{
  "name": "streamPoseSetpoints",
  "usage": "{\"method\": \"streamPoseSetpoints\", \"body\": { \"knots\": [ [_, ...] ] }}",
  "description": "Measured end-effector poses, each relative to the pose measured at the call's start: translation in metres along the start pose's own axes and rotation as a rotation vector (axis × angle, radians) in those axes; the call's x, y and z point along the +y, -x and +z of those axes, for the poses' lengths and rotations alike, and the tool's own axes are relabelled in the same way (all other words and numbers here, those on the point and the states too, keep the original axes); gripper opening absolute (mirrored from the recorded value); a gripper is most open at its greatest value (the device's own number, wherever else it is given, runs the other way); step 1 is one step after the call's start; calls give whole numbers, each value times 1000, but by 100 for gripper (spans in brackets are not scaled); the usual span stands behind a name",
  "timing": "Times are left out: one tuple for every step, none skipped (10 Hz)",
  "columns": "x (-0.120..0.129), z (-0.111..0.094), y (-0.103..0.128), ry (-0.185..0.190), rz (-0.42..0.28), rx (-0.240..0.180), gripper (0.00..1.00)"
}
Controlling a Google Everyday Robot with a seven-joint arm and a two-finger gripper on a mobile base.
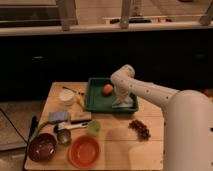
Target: Wipe tray with towel
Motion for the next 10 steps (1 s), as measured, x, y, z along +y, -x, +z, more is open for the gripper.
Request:
{"method": "streamPoseSetpoints", "body": {
  "knots": [
    [-3,0,-6,1,16,6,3],
    [-10,-1,-9,-1,27,10,3],
    [-20,-3,-11,-3,39,16,3],
    [-26,-4,-8,-7,46,20,3],
    [-25,-4,-9,-6,48,22,3],
    [-22,-3,-12,-1,51,25,3],
    [-22,-3,-11,-2,50,24,3],
    [-24,-3,-10,-2,48,23,3],
    [-23,-3,-10,-2,48,24,3],
    [-22,-3,-11,-1,50,24,3]
  ]
}}
